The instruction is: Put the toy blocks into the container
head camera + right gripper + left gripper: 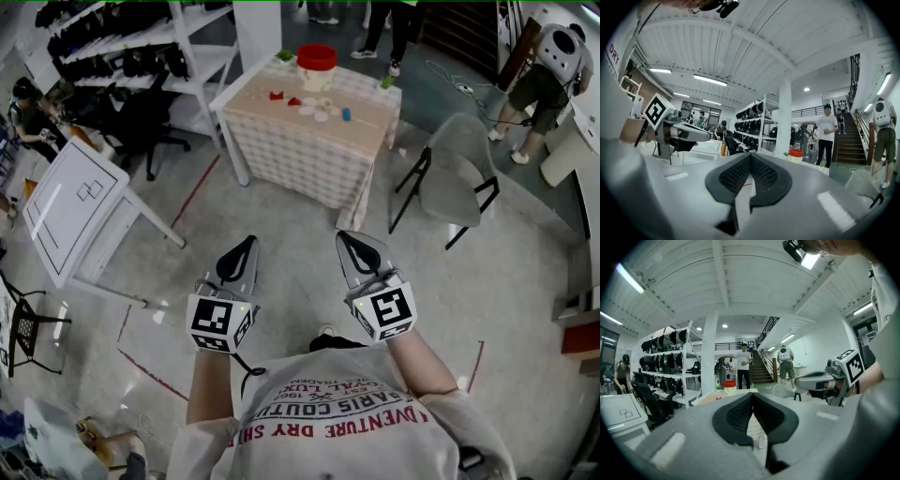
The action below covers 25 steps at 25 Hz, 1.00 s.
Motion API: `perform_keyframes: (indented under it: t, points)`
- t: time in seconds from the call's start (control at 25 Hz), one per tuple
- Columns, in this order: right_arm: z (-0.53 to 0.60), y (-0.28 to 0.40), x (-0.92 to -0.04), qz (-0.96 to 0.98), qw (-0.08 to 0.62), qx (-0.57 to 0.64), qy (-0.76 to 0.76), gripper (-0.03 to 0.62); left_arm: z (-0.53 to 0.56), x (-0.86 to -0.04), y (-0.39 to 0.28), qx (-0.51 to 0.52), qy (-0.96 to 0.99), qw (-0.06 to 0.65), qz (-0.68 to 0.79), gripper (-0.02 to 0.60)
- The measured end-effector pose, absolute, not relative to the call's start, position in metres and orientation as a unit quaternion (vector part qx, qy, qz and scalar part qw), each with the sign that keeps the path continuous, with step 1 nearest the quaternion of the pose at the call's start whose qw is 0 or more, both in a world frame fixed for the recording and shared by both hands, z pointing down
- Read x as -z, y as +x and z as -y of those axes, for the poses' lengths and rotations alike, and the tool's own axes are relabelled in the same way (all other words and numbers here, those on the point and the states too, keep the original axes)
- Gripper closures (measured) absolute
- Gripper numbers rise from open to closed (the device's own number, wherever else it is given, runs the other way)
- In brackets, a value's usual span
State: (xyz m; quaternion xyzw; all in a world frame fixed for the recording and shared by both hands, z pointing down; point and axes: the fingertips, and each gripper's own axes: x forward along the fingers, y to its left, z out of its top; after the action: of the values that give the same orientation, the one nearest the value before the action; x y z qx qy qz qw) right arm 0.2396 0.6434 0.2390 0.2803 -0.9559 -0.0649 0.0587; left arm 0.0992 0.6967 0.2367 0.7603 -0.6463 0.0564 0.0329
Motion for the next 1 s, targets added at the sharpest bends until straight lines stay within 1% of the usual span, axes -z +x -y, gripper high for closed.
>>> perform_keyframes:
  t: [0.52,0.68,0.72,0.76,0.8,0.84,1.0]
  points:
    - [-0.646,0.236,-0.252,0.953,0.062,0.039,0.293,0.592,-0.703,-0.248,0.090,-0.040,0.759,0.052,0.648,0.575]
    - [-0.644,0.230,-0.258,0.952,0.062,0.026,0.299,0.592,-0.705,-0.249,0.083,-0.015,0.757,0.055,0.651,0.574]
    - [-0.643,0.228,-0.258,0.952,0.064,0.027,0.297,0.592,-0.704,-0.248,0.080,-0.008,0.755,0.055,0.653,0.564]
    - [-0.642,0.226,-0.259,0.953,0.066,0.027,0.295,0.592,-0.702,-0.247,0.077,-0.004,0.755,0.054,0.654,0.461]
    - [-0.640,0.223,-0.260,0.954,0.068,0.028,0.292,0.592,-0.699,-0.248,0.074,-0.006,0.754,0.054,0.654,0.338]
    - [-0.636,0.220,-0.261,0.954,0.069,0.028,0.289,0.592,-0.695,-0.249,0.072,-0.010,0.754,0.053,0.655,0.301]
    - [-0.608,0.204,-0.268,0.957,0.070,0.028,0.279,0.592,-0.671,-0.257,0.055,-0.019,0.745,0.056,0.665,0.301]
